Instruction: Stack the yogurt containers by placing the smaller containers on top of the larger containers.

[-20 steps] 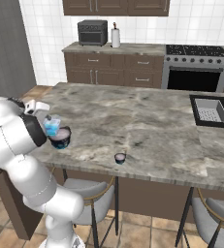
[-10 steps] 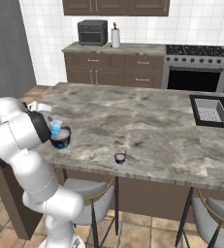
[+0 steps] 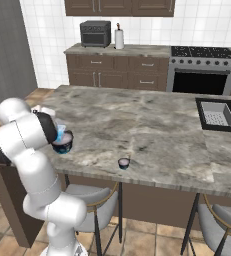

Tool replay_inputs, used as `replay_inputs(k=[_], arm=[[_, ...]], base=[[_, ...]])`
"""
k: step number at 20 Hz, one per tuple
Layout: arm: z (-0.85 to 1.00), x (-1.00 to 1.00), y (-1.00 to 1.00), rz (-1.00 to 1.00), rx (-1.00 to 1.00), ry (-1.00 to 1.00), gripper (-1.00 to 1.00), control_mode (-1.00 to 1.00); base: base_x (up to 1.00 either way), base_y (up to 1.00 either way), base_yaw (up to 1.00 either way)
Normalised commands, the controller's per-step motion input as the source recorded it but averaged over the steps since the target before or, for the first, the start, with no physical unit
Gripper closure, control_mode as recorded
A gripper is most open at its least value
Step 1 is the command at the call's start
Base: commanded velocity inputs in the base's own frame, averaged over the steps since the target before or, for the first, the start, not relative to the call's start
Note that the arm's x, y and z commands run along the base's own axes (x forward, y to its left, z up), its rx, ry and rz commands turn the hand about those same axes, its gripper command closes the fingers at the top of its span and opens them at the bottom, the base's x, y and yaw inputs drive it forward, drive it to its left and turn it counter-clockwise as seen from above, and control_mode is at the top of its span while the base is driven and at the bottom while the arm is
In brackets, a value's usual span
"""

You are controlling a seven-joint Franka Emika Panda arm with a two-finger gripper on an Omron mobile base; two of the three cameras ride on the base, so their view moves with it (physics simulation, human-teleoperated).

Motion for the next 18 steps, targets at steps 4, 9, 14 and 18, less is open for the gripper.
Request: replay_inputs(k=[4,9,14,18], arm=[[-0.11,0.12,0.0,0.0,0.0,0.01,1.0,-1.0],[-0.13,0.2,0.0,0.0,0.0,0.02,1.0,-1.0],[-0.12,0.2,0.0,0.0,0.0,0.02,1.0,-1.0],[-0.12,0.19,0.0,0.0,0.0,0.02,1.0,-1.0]], base=[[0.0,0.0,0.0],[0.0,0.0,0.0],[0.0,0.0,0.0],[0.0,0.0,0.0]])
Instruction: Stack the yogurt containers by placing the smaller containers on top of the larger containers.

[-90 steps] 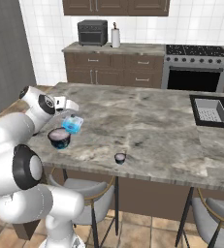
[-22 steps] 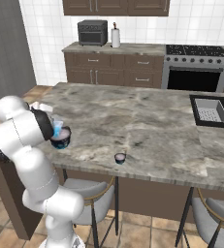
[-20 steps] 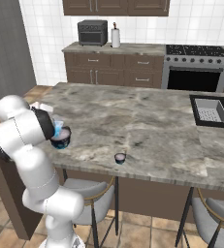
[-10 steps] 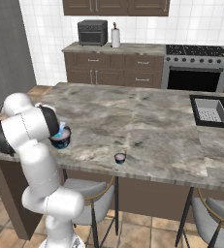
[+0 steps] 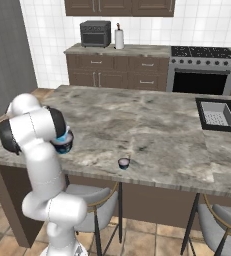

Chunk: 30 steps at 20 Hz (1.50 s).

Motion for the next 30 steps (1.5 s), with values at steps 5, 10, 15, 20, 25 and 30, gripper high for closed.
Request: replay_inputs(k=[5,10,15,20,25,30], arm=[[-0.13,0.19,0.02,0.0,0.0,0.01,1.0,-1.0],[-0.14,0.07,0.04,0.0,0.0,0.0,1.0,-1.0],[-0.1,0.0,0.04,0.0,0.0,0.0,1.0,-1.0],[-0.02,-0.01,0.15,0.0,-0.01,0.0,-1.0,-1.0],[0.0,-0.16,0.01,0.0,-0.01,-0.02,-1.0,-1.0],[0.09,-0.14,0.0,0.0,0.0,-0.05,-1.0,-1.0]], base=[[0.0,0.0,0.0],[0.0,0.0,0.0],[0.0,0.0,0.0],[0.0,0.0,0.0],[0.0,0.0,0.0],[0.0,0.0,0.0]])
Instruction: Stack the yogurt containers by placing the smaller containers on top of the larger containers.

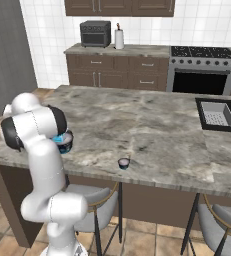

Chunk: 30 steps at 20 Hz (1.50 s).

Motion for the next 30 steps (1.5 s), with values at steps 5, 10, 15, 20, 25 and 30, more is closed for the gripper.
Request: replay_inputs(k=[5,10,15,20,25,30], arm=[[0.47,-0.12,0.0,0.0,0.0,-0.07,-1.0,-1.0],[0.76,-0.23,-0.02,0.0,0.04,0.0,-1.0,-1.0],[0.89,-0.24,-0.22,-0.02,0.23,0.1,-1.0,-1.0],[0.99,-0.17,-0.44,-0.04,0.35,0.21,-1.0,-1.0],[1.0,0.0,-0.63,-0.05,0.38,0.29,-1.0,-1.0],[0.42,-0.05,-0.6,-0.03,0.18,0.12,-1.0,-1.0]], base=[[0.0,0.0,0.0],[0.0,0.0,0.0],[0.0,0.0,0.0],[0.0,0.0,0.0],[0.0,0.0,0.0],[0.0,0.0,0.0]])
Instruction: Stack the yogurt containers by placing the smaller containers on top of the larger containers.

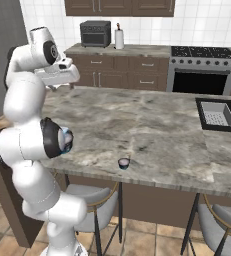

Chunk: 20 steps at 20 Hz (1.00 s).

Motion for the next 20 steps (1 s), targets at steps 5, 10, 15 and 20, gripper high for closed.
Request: replay_inputs(k=[5,10,15,20], arm=[[-0.01,-0.07,-0.54,-0.04,0.12,0.01,-1.0,-1.0],[-0.2,-0.17,-0.54,0.0,0.06,-0.01,-1.0,-1.0],[-0.19,-0.12,-0.52,0.0,0.01,0.0,-1.0,-1.0],[-0.23,-0.16,-0.59,0.0,-0.03,0.0,-1.0,-1.0]], base=[[0.0,0.0,0.0],[0.0,0.0,0.0],[0.0,0.0,0.0],[0.0,0.0,0.0]])
